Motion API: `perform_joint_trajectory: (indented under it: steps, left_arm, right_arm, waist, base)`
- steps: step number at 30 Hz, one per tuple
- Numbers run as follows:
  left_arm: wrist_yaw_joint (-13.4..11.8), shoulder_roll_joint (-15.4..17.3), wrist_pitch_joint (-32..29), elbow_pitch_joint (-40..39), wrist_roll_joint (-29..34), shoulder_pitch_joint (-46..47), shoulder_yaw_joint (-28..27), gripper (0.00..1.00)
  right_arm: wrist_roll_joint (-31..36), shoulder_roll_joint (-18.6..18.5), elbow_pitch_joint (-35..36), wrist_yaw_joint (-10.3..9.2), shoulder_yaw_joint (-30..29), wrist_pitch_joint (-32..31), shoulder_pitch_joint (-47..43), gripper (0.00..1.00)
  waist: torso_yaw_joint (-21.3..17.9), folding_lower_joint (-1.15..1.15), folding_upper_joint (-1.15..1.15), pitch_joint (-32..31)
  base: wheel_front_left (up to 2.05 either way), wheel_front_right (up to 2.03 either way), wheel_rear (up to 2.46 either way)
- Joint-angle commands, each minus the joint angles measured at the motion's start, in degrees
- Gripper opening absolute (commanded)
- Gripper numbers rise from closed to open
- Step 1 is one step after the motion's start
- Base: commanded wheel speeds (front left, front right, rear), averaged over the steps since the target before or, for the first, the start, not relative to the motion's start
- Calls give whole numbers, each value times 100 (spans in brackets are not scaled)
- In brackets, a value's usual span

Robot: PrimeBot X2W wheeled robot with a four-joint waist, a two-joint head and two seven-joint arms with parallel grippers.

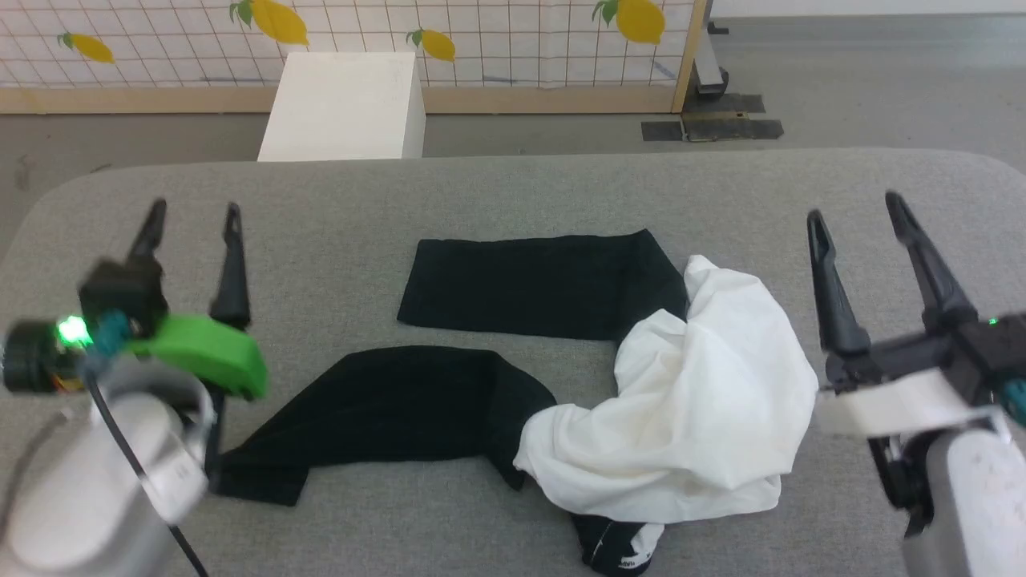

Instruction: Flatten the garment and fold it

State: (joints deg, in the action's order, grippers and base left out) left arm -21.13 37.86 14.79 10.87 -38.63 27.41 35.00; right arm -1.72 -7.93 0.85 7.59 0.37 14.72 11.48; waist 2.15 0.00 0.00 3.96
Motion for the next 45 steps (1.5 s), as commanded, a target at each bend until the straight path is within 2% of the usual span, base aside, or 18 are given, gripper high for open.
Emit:
perform_joint_trajectory:
  steps: [1, 4, 7, 14, 18, 21, 23, 29, 34, 35, 36, 42, 45]
  left_arm:
    - [-114, -204, 19, -234, 246, -319, -240, 100]
    - [-373, -575, 19, -616, 900, -907, -873, 100]
    - [-319, -987, 20, -725, 1297, -1299, -1247, 100]
    - [224, -1803, 20, -655, 2017, -1720, -1686, 100]
    - [532, -2116, 20, -587, 2330, -1653, -1874, 100]
    - [732, -2326, 20, -569, 2530, -1542, -2024, 100]
    - [847, -2443, 20, -555, 2637, -1461, -2132, 100]
    - [1170, -2698, 20, -448, 2885, -1293, -2436, 100]
    - [1320, -2803, 20, -357, 3041, -1327, -2729, 100]
    - [1341, -2811, 20, -336, 3071, -1358, -2804, 100]
    - [1356, -2821, 20, -320, 3094, -1388, -2858, 100]
    - [1450, -2885, 20, -237, 3222, -1613, -3164, 100]
    - [1475, -2922, 20, -215, 3283, -1785, -3285, 100]
  right_arm:
    - [-94, -159, -192, -10, 106, 28, 224, 100]
    - [-338, -666, -878, -10, 558, 28, 729, 100]
    - [-785, -1092, -1607, -10, 1089, -415, 1304, 100]
    - [-2229, -2167, -2630, -10, 3001, -3227, 2597, 100]
    - [-3021, -2542, -2948, -10, 3800, -4484, 3182, 100]
    - [-3420, -2608, -3273, -10, 4145, -4938, 3535, 100]
    - [-3560, -2556, -3556, -10, 4268, -5011, 3676, 100]
    - [-3894, -2121, -4398, -10, 4671, -4852, 3537, 100]
    - [-4127, -1912, -4764, -10, 5126, -4660, 3312, 100]
    - [-4182, -1904, -4776, -10, 5193, -4542, 3332, 75]
    - [-4201, -1914, -4775, -10, 5236, -4399, 3375, 0]
    - [-4112, -2242, -4441, -10, 5420, -2927, 3794, 0]
    - [-3992, -2596, -4063, -10, 5401, -2123, 3913, 0]
  waist:
    - [-9, 0, 0, 17]
    - [-21, 0, 0, 50]
    - [-9, 0, 0, 98]
    - [122, 0, 0, 370]
    - [276, 0, 0, 635]
    - [401, 0, 0, 864]
    - [479, 0, 0, 1003]
    - [597, 0, 0, 1261]
    - [465, 0, 0, 1182]
    - [395, 0, 0, 1129]
    - [333, 0, 0, 1078]
    - [-76, 0, 0, 662]
    - [-273, 0, 0, 448]
  base:
    - [0, 0, 0]
    - [0, 0, 0]
    - [0, 0, 0]
    - [0, 0, 0]
    - [0, 0, 0]
    - [0, 0, 0]
    - [0, 0, 0]
    - [0, 0, 0]
    - [0, 0, 0]
    - [0, 0, 0]
    - [0, 0, 0]
    - [0, 0, 0]
    - [0, 0, 0]
